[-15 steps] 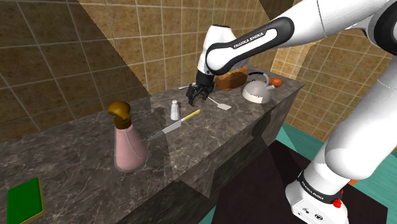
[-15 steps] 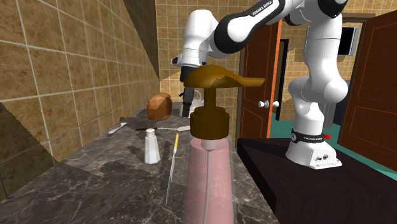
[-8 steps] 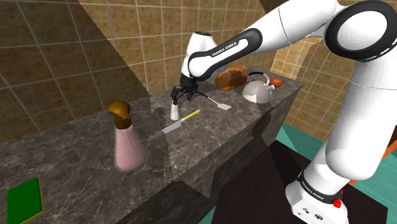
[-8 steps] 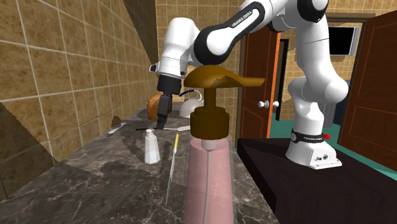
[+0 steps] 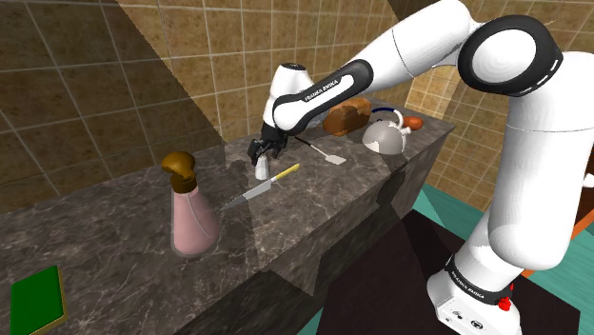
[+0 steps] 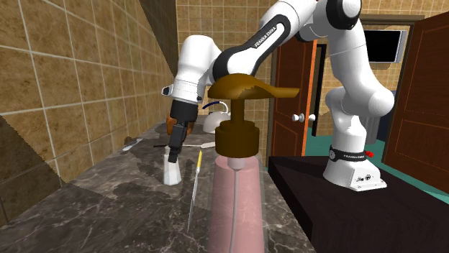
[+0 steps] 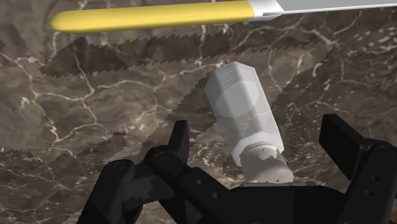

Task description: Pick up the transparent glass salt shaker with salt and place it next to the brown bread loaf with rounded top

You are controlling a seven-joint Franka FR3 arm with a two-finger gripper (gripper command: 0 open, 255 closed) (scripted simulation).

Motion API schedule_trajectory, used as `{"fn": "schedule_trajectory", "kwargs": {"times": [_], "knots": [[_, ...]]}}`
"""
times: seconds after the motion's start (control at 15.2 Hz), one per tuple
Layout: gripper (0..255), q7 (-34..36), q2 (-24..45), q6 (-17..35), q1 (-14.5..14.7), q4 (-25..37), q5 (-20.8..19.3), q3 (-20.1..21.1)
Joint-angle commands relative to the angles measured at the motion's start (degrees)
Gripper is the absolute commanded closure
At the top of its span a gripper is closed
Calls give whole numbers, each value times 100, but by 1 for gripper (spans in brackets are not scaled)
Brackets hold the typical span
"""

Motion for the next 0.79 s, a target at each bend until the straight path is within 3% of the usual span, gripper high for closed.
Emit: {"fn": "schedule_trajectory", "kwargs": {"times": [0.0,0.46,0.53,0.73], "knots": [[0,1,64,82,5,-19,-12,-7],[0,1,64,81,5,-18,-12,-7],[255,1,64,81,5,-18,-12,-7],[255,2,64,82,5,-18,-12,-7]]}}
